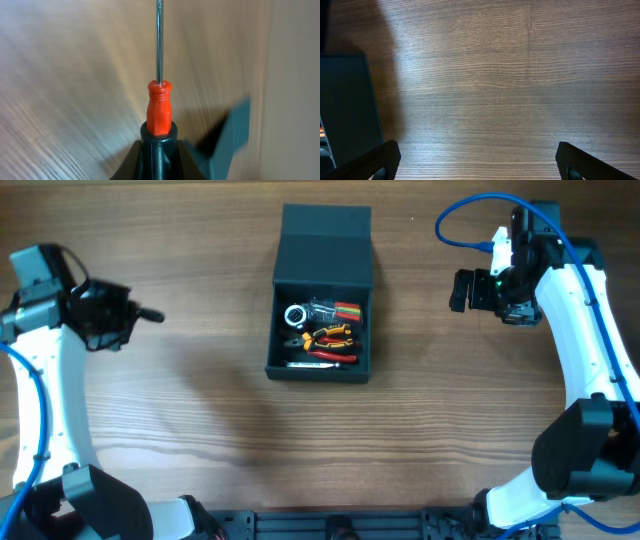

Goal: Pack container
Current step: 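Lift the screwdriver and swing it over the box, then lower the screwdriver into the box and open the left gripper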

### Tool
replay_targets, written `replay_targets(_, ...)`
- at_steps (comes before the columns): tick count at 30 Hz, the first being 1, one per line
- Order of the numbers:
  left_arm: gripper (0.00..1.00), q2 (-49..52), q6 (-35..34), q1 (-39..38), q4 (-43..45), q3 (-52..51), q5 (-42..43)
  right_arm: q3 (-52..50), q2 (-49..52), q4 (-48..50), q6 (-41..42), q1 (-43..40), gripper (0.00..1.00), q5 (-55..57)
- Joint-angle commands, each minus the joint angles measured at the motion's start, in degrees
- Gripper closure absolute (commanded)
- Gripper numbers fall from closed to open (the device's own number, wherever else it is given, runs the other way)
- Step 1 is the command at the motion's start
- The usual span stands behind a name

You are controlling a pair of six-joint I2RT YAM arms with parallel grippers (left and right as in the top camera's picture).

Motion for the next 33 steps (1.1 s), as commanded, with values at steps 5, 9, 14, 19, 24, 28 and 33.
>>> replay_targets(5,0.96,-1.3,33.7,-13.7,-3.0,8.7,1.7,0.1,0.6,0.2,0.9,-0.3,0.0,-1.0)
replay_targets(9,0.96,-1.3,46.9,-20.8,-2.9,11.2,-0.3,0.1,0.6,0.2,0.9,-0.3,0.0,-0.9)
replay_targets(14,0.96,-1.3,68.5,-30.5,-2.9,11.9,-4.9,0.1,0.6,0.2,0.9,-0.3,0.0,-1.0)
replay_targets(19,0.96,-1.3,86.7,-38.2,-2.9,11.9,-5.5,0.1,0.6,0.2,0.9,-0.3,0.0,-1.0)
replay_targets(24,0.96,-1.2,98.9,-45.3,0.9,11.9,-12.5,0.1,0.6,0.1,1.0,-0.3,0.0,-1.0)
replay_targets(28,0.96,-0.9,104.6,-48.3,5.6,11.9,-14.1,0.1,0.6,0.2,1.3,-0.3,0.0,-1.1)
replay_targets(33,0.96,1.8,109.3,-48.7,7.7,11.9,-16.1,0.1,0.6,0.2,1.3,-0.3,0.0,-1.4)
